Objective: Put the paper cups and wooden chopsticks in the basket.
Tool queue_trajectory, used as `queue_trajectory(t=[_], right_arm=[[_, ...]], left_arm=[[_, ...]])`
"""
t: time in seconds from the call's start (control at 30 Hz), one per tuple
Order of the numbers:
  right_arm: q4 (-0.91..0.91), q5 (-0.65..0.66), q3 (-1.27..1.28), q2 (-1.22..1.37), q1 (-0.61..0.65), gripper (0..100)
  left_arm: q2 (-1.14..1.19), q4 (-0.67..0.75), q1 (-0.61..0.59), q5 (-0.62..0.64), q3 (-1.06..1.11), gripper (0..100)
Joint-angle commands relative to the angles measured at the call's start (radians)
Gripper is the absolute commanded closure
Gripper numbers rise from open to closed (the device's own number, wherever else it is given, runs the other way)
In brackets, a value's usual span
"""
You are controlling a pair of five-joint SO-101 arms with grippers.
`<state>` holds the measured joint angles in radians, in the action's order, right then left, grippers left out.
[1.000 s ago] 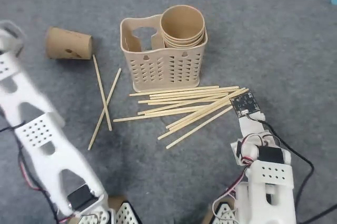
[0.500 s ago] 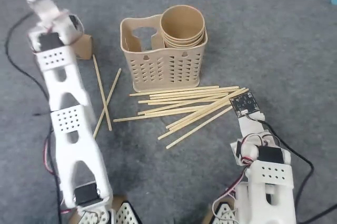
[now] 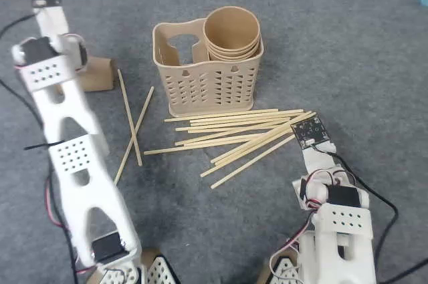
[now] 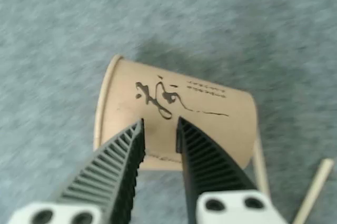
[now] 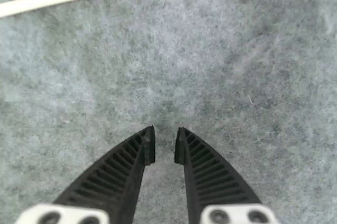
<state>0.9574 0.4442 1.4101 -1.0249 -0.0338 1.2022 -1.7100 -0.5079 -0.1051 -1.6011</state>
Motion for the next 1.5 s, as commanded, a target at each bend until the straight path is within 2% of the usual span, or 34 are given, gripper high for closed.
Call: queue_trajectory(t=[0.0,0.33,0.43,0.53,0.7,0.93,1.03,1.23,1.47], right_arm=[[-0.021,0.011,-0.009,-0.025,0.013,92.4],[-0.021,0.011,-0.008,-0.025,0.013,92.4],[-0.016,0.011,-0.006,-0.025,0.013,92.4],[-0.012,0.011,-0.006,-0.025,0.013,92.4],[0.004,0.011,-0.006,-0.025,0.012,92.4],[0.01,0.011,-0.008,-0.025,0.012,92.4],[0.01,0.011,-0.008,-0.025,0.012,92.4],[0.007,0.011,-0.008,-0.025,0.012,92.4],[0.005,0.011,-0.008,-0.025,0.012,92.4]], left_arm=[[-0.21,-0.054,-0.077,0.035,0.104,93],[-0.825,-0.043,-0.222,0.035,0.613,93],[-0.896,0.038,-0.213,0.035,0.783,93],[-0.888,0.175,-0.198,0.046,0.908,89],[-0.804,0.359,-0.203,0.167,0.99,78],[-0.595,0.586,-0.181,0.183,0.987,77],[-0.523,0.643,-0.181,0.216,0.986,78],[-0.43,0.6,-0.167,0.269,0.891,78],[-0.365,0.443,-0.109,0.275,0.751,78]])
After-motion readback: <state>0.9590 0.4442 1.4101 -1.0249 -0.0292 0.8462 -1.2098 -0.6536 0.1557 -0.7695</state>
